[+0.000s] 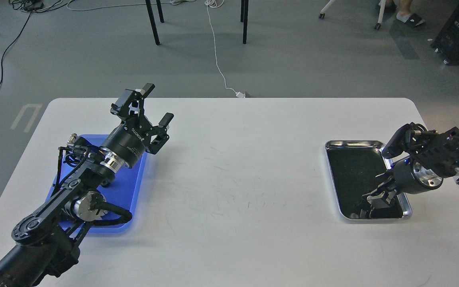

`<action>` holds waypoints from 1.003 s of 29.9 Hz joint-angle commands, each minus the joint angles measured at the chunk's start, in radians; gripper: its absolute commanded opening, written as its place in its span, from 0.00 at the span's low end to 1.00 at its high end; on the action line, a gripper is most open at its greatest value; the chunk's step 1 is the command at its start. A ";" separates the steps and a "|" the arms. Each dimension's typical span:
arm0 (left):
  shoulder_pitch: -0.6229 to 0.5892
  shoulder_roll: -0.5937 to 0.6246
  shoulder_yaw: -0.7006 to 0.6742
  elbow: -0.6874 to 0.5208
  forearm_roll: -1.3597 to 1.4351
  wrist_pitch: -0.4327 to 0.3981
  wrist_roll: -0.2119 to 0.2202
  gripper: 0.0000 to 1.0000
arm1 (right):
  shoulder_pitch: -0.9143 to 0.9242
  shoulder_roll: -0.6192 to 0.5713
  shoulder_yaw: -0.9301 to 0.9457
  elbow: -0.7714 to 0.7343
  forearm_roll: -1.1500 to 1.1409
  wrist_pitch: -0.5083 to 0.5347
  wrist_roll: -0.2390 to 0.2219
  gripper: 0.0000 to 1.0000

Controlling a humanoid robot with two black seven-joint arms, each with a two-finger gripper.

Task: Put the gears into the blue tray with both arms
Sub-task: 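Grasp a second small black gear with the right gripper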

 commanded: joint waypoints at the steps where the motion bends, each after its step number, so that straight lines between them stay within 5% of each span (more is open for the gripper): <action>1: 0.007 0.001 -0.003 0.000 0.000 0.000 0.000 0.98 | -0.002 0.003 0.000 -0.005 0.000 0.000 0.000 0.66; 21: 0.010 0.009 -0.004 0.000 -0.001 0.000 0.001 0.98 | -0.011 0.021 -0.002 -0.040 0.000 0.000 0.000 0.56; 30: 0.010 0.014 -0.006 0.000 -0.001 0.000 0.001 0.98 | -0.020 0.034 -0.002 -0.048 0.000 0.000 0.000 0.40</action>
